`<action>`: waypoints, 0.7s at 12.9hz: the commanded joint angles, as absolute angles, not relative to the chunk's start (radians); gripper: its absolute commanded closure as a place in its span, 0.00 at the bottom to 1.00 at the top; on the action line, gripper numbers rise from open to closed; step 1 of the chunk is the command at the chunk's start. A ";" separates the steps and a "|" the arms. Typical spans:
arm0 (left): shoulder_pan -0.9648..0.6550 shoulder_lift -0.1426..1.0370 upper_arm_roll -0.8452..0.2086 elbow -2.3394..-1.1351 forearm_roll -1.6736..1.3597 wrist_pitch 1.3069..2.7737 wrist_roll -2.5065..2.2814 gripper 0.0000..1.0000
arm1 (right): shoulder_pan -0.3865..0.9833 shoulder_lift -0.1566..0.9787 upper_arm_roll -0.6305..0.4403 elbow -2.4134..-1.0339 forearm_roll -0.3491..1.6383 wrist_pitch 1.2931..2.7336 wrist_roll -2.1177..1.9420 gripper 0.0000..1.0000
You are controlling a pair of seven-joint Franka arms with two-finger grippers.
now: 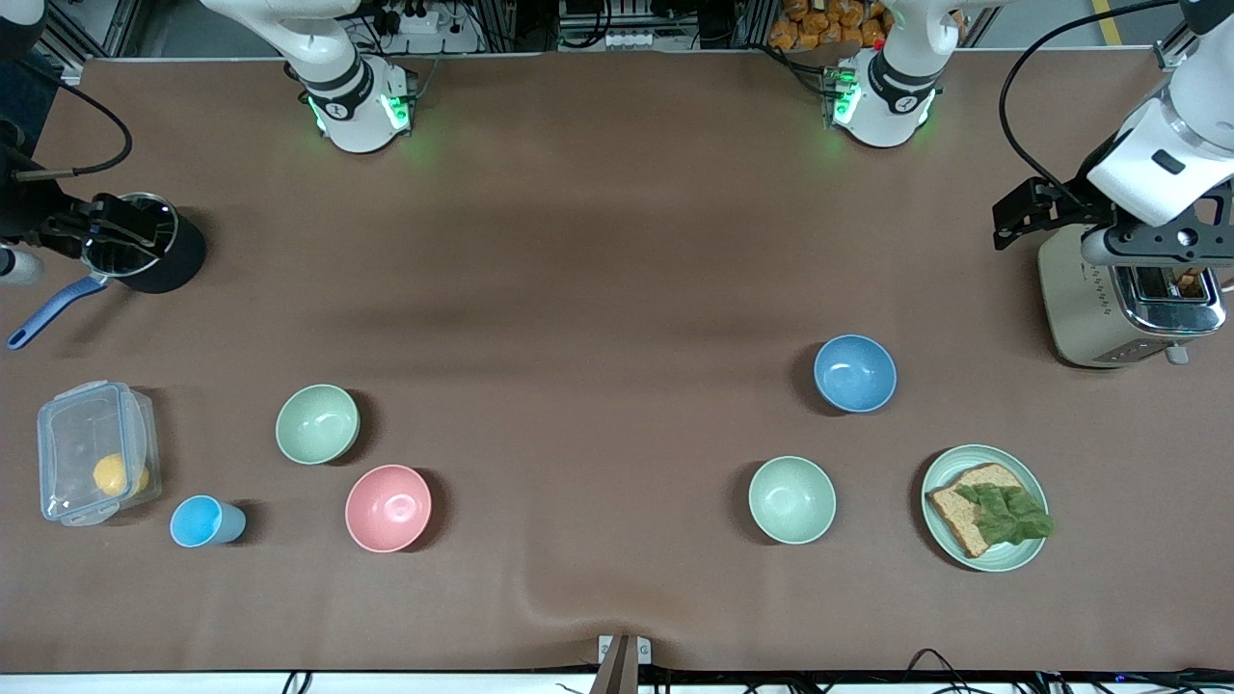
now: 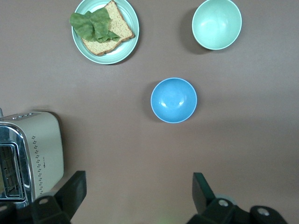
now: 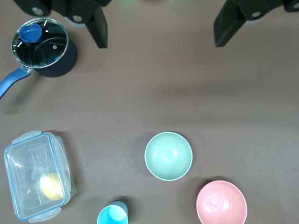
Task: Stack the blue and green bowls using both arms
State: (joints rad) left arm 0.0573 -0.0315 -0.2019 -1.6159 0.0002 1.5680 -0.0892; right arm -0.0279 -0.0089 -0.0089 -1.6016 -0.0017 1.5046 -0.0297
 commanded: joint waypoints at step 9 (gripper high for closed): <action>0.083 0.199 -0.186 -1.522 0.012 1.607 -0.074 0.00 | -0.035 -0.008 -0.009 -1.592 -0.014 1.506 -0.009 0.00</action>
